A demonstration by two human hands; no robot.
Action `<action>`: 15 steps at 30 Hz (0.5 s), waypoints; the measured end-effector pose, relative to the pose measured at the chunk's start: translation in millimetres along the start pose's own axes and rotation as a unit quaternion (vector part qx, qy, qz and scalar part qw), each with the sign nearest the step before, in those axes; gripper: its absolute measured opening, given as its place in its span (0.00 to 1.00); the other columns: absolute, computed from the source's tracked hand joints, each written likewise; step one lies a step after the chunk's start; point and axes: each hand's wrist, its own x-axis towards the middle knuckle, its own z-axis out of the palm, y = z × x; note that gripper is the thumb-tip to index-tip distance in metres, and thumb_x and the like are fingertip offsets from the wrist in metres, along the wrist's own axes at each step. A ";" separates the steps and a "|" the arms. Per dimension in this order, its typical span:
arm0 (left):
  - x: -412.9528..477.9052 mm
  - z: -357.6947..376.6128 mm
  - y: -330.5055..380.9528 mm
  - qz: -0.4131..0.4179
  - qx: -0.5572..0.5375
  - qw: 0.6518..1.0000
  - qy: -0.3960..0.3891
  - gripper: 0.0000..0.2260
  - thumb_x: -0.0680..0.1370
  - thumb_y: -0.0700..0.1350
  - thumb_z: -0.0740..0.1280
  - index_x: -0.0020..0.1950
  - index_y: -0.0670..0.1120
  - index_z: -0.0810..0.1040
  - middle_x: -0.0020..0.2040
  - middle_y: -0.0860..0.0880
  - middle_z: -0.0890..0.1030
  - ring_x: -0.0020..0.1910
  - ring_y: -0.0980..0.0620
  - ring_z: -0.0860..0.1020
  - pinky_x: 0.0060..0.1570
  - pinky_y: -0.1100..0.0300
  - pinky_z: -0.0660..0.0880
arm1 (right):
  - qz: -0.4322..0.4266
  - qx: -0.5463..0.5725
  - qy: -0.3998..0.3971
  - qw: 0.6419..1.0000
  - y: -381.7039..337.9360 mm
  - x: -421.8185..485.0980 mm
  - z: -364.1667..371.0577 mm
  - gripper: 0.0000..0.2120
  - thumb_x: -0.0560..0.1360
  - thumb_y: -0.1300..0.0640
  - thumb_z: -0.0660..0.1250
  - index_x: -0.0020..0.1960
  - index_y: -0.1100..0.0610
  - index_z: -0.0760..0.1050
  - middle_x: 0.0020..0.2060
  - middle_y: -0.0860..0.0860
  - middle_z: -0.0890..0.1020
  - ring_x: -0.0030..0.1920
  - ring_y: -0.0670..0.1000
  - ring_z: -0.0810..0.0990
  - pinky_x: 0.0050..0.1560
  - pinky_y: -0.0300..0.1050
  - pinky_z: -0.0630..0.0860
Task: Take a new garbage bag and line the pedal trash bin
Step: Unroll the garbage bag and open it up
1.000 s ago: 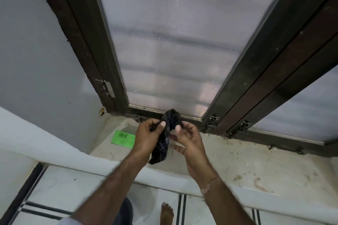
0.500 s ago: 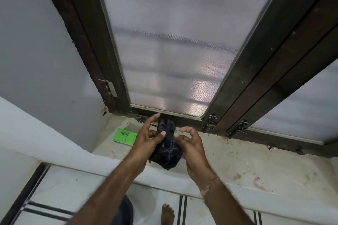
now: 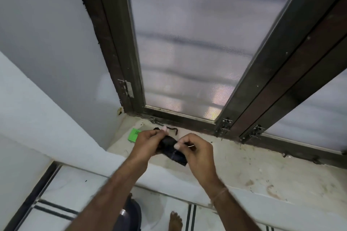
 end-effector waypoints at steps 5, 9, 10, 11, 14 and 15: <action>-10.1 -9.1 -6.0 0.043 0.073 0.995 -0.059 0.26 0.75 0.63 0.68 0.48 0.40 0.86 0.43 0.41 0.87 0.40 0.52 0.83 0.45 0.56 0.78 | 0.200 0.182 -0.005 0.963 -14.4 1.1 5.9 0.10 0.81 0.59 0.69 0.41 0.54 0.80 0.34 0.49 0.82 0.37 0.46 0.74 0.36 0.38 0.68; -13.9 -7.0 -9.6 0.068 0.061 0.996 0.007 0.24 0.73 0.58 0.75 0.38 0.35 0.81 0.32 0.39 0.81 0.32 0.51 0.76 0.37 0.55 0.71 | 0.227 0.194 -0.015 0.954 -20.1 -6.1 10.1 0.05 0.83 0.60 0.66 0.50 0.51 0.77 0.42 0.52 0.86 0.44 0.52 0.80 0.36 0.41 0.70; -13.6 -7.5 -10.5 0.074 0.061 0.995 0.021 0.23 0.72 0.57 0.76 0.35 0.37 0.79 0.29 0.44 0.79 0.29 0.52 0.75 0.35 0.57 0.70 | 0.230 0.196 -0.025 0.953 -21.4 -7.9 10.6 0.06 0.84 0.60 0.65 0.53 0.51 0.79 0.45 0.52 0.88 0.46 0.52 0.83 0.37 0.41 0.73; -12.5 -8.4 -12.0 0.080 0.065 0.994 0.034 0.21 0.71 0.56 0.77 0.32 0.40 0.77 0.27 0.48 0.78 0.27 0.54 0.75 0.32 0.60 0.70 | 0.239 0.202 -0.036 0.949 -22.4 -9.0 10.4 0.08 0.85 0.57 0.63 0.56 0.51 0.80 0.49 0.52 0.89 0.48 0.52 0.86 0.37 0.42 0.77; -11.4 -11.0 -13.1 0.109 0.098 0.988 0.053 0.20 0.70 0.52 0.80 0.29 0.45 0.73 0.23 0.53 0.76 0.23 0.58 0.74 0.25 0.67 0.68 | 0.262 0.234 -0.089 0.932 -26.3 -9.8 6.4 0.18 0.84 0.41 0.61 0.61 0.50 0.82 0.54 0.51 0.88 0.54 0.51 0.88 0.43 0.45 0.83; -10.9 -12.4 -14.1 0.115 0.103 0.987 0.049 0.19 0.70 0.51 0.80 0.30 0.44 0.74 0.24 0.53 0.76 0.24 0.58 0.75 0.25 0.67 0.68 | 0.256 0.228 -0.103 0.934 -27.4 -9.7 5.7 0.19 0.81 0.38 0.65 0.60 0.51 0.82 0.54 0.51 0.88 0.55 0.51 0.88 0.44 0.45 0.83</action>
